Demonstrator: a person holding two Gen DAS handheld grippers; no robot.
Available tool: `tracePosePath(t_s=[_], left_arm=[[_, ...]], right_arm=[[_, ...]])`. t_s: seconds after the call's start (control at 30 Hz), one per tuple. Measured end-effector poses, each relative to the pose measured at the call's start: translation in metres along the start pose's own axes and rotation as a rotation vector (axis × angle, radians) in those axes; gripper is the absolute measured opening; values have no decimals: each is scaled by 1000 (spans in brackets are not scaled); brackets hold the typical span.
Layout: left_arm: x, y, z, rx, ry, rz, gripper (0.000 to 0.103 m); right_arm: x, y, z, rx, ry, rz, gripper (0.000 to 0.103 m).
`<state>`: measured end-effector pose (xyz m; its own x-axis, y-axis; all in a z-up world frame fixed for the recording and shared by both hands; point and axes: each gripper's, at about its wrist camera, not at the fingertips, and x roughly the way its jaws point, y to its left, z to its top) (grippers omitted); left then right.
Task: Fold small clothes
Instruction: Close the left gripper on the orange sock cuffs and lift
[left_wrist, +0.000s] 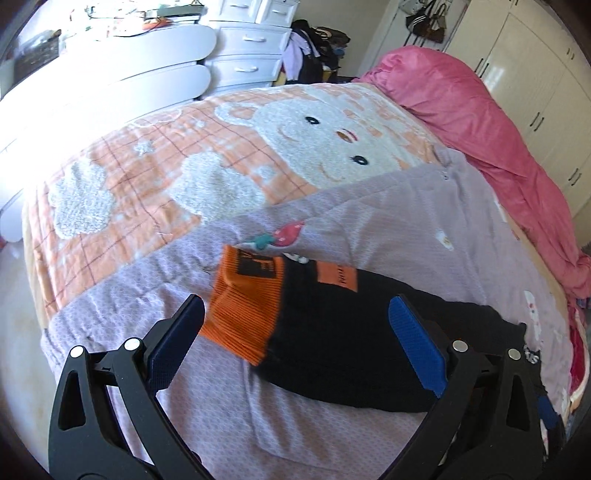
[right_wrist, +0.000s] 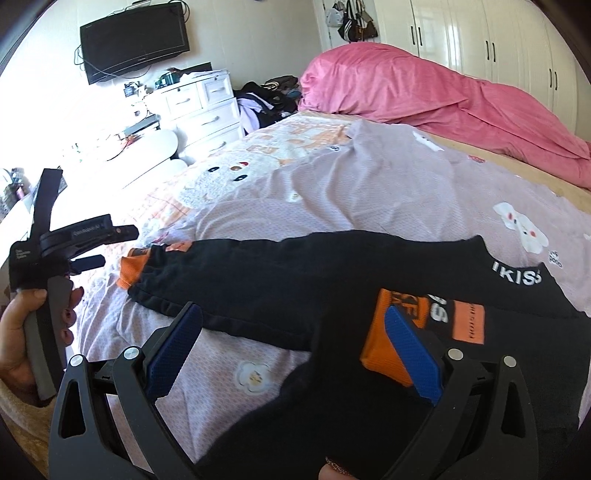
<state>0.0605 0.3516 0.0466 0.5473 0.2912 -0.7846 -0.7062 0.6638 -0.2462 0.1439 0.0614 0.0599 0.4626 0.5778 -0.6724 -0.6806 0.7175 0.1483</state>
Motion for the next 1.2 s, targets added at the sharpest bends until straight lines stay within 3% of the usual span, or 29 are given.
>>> tracePosePath(t_s=[0.13, 0.47, 0.5, 0.63, 0.77, 0.9, 1.0, 1.2], left_arm=[[14, 14, 2, -34, 33, 30, 94], [35, 30, -1, -137, 69, -40, 93], [38, 32, -2, -154, 76, -54, 91], [48, 38, -4, -196, 96, -43, 64], [49, 36, -4, -195, 84, -38, 47], [51, 35, -5, -206, 99, -76, 19], [46, 31, -5, -205, 79, -104, 13], [21, 7, -7, -155, 21, -260, 11]], right_arm=[[7, 10, 4, -19, 7, 13, 99], [28, 22, 3, -28, 49, 39, 99], [32, 23, 2, -28, 56, 41, 99], [35, 25, -1, -15, 68, 56, 99], [31, 21, -4, -3, 69, 56, 99], [22, 11, -7, 12, 62, 40, 99], [15, -1, -10, 34, 60, 30, 99], [-3, -27, -23, 82, 47, 2, 99]])
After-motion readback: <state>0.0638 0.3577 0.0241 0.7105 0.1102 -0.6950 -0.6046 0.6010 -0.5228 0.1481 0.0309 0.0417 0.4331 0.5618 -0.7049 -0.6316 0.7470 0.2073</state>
